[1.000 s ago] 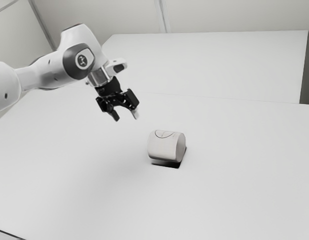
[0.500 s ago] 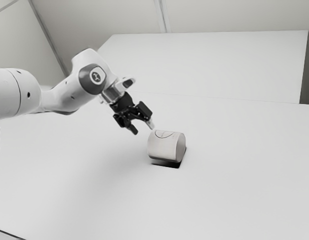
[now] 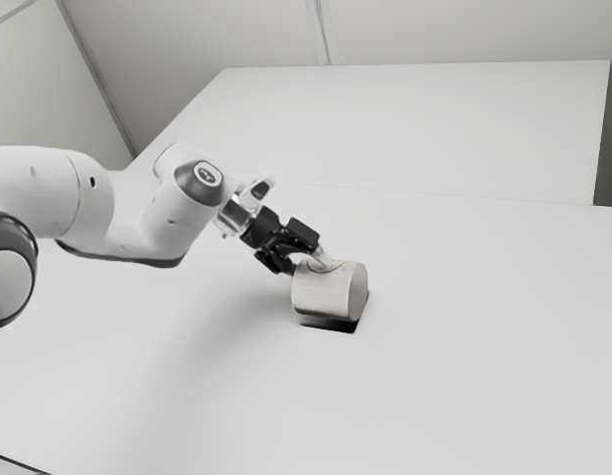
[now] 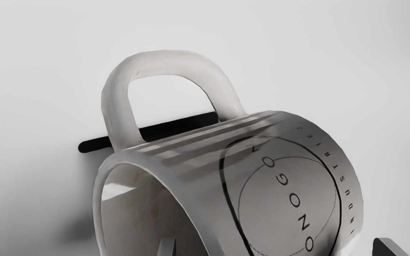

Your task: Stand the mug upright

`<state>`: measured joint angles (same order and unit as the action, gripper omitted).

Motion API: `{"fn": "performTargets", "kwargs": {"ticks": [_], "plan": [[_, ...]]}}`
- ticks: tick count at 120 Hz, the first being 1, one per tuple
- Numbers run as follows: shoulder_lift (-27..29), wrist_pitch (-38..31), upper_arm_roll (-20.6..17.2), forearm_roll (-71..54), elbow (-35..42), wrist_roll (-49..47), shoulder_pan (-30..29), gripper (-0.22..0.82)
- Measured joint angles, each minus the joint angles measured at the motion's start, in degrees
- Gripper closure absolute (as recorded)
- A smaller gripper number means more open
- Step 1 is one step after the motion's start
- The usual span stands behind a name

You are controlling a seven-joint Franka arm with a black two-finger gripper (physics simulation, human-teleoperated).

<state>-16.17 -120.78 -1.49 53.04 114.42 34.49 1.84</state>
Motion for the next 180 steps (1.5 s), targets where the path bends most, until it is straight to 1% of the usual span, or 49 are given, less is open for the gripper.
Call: {"fn": "performTargets", "kwargs": {"ticks": [13,18,28,39,43,55,64,71,77,83,103,112,120,142,160,171,180], "plan": [[-0.2,-0.2,0.0,6.5,1.4,4.2,0.0,0.00],[-0.3,-0.2,0.0,8.4,1.6,5.6,0.0,0.03],[-0.4,-0.1,0.0,10.9,1.8,8.2,-0.1,0.17],[-0.3,-0.1,0.0,12.5,1.9,10.7,0.0,0.39],[-0.3,-0.1,0.0,12.9,1.9,11.5,0.0,0.45],[-0.1,-0.3,0.0,13.4,1.9,13.5,0.0,0.55],[0.5,-0.7,0.0,13.4,2.2,14.8,0.1,0.59],[2.2,-0.8,0.0,13.5,3.2,15.8,0.3,0.63],[4.3,-0.9,0.1,13.5,4.6,16.5,0.4,0.69],[6.2,-1.1,0.1,13.4,5.6,17.2,0.5,0.73],[11.8,-1.5,0.1,11.3,7.1,18.9,1.4,0.76],[13.8,-1.6,0.1,6.5,6.1,18.5,1.6,0.77],[15.1,-1.2,0.1,-0.6,4.8,17.0,1.7,0.77],[18.4,2.9,0.4,-24.0,2.3,9.1,2.2,0.78],[21.2,6.0,0.4,-38.5,2.6,0.8,1.7,0.78],[23.6,6.7,0.3,-44.2,5.1,-4.3,1.8,0.78],[25.5,5.6,0.3,-47.1,8.8,-8.1,1.8,0.78]]}}
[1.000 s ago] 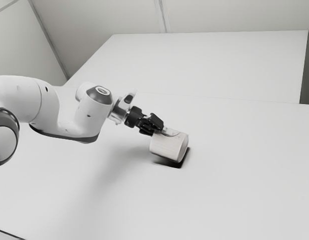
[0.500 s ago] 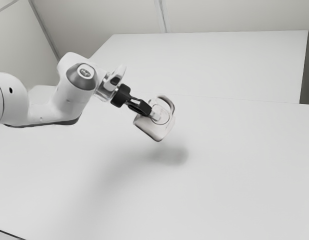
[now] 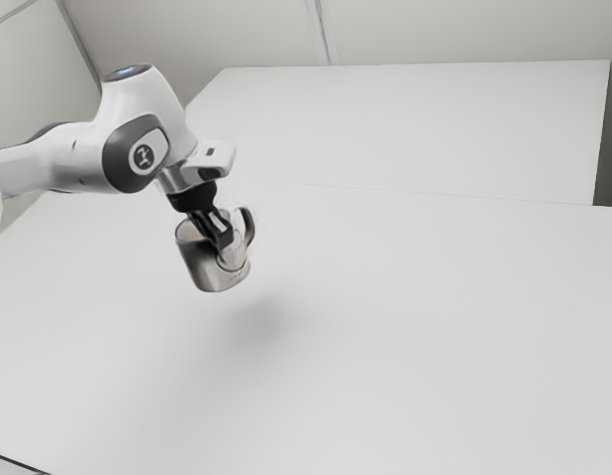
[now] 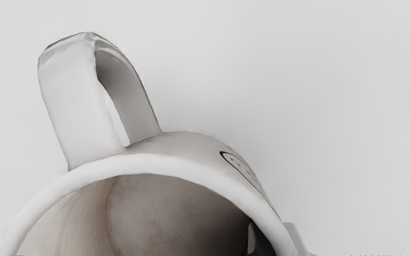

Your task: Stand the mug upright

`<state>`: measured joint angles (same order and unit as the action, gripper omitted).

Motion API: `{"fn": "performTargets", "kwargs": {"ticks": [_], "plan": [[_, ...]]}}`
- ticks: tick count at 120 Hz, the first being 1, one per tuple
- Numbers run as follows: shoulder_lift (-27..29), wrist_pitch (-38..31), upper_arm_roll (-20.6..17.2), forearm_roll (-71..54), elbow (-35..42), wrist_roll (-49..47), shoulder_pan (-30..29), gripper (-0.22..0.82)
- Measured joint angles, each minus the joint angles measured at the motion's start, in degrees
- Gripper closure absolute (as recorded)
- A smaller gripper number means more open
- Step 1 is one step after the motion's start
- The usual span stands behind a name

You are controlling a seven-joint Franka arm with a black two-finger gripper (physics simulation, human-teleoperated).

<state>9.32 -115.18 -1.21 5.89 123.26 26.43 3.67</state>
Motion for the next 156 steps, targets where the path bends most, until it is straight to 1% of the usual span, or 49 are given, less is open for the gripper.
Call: {"fn": "performTargets", "kwargs": {"ticks": [18,45,59,72,88,106,111,130,139,144,156], "plan": [[3.5,-5.6,-0.1,-2.7,8.4,-6.3,-0.1,0.78],[4.1,-18.2,-0.3,-3.1,17.7,-13.4,-0.2,0.78],[3.4,-24.2,-0.3,-3.0,19.5,-16.3,-0.2,0.78],[1.7,-28.1,-0.4,-3.0,20.1,-18.5,-0.4,0.78],[-0.6,-30.8,-0.4,-2.9,20.2,-20.7,-0.5,0.78],[-2.7,-32.3,-0.4,-2.9,20.1,-22.7,-0.5,0.78],[-2.9,-32.6,-0.4,-2.7,20.1,-23.0,-0.5,0.73],[-1.8,-32.8,-0.7,-1.9,20.0,-23.9,0.2,0.40],[-0.8,-32.0,-0.7,-1.8,19.2,-24.3,0.4,0.28],[-0.3,-30.4,-0.7,-1.5,17.6,-24.6,0.5,0.23],[0.2,-22.8,-0.7,-0.9,11.5,-26.1,0.4,0.14]]}}
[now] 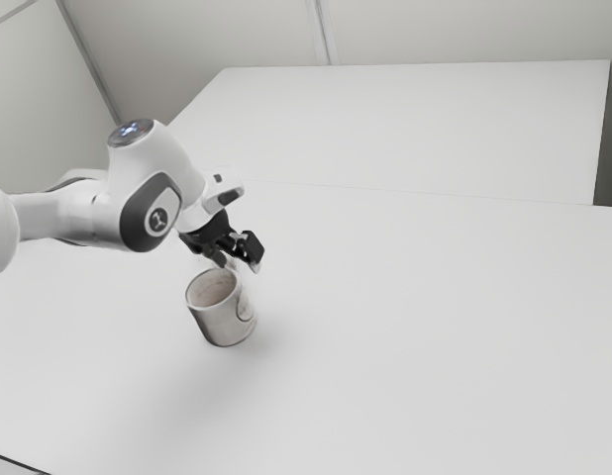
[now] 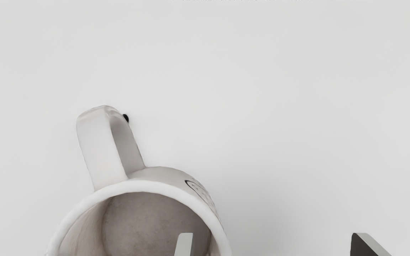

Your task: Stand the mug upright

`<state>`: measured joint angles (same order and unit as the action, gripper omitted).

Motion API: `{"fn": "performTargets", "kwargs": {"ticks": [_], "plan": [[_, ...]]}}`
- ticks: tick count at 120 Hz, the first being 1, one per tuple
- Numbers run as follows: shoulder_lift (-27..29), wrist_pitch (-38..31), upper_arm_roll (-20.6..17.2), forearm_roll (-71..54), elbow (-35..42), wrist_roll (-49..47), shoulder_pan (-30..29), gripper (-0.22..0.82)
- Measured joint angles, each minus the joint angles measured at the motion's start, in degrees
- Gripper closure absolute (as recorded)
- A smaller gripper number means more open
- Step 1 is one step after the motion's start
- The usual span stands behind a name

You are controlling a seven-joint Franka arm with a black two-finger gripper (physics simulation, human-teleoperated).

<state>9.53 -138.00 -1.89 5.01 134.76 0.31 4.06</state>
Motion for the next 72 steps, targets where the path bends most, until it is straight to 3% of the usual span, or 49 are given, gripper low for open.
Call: {"fn": "performTargets", "kwargs": {"ticks": [16,39,72], "plan": [[-0.5,11.1,0.0,0.4,-8.1,-2.4,0.0,0.08],[-5.9,24.9,-0.7,0.2,-23.0,-5.2,0.1,0.03],[-8.7,35.7,-1.4,-0.5,-35.4,-7.9,0.4,0.01]]}}
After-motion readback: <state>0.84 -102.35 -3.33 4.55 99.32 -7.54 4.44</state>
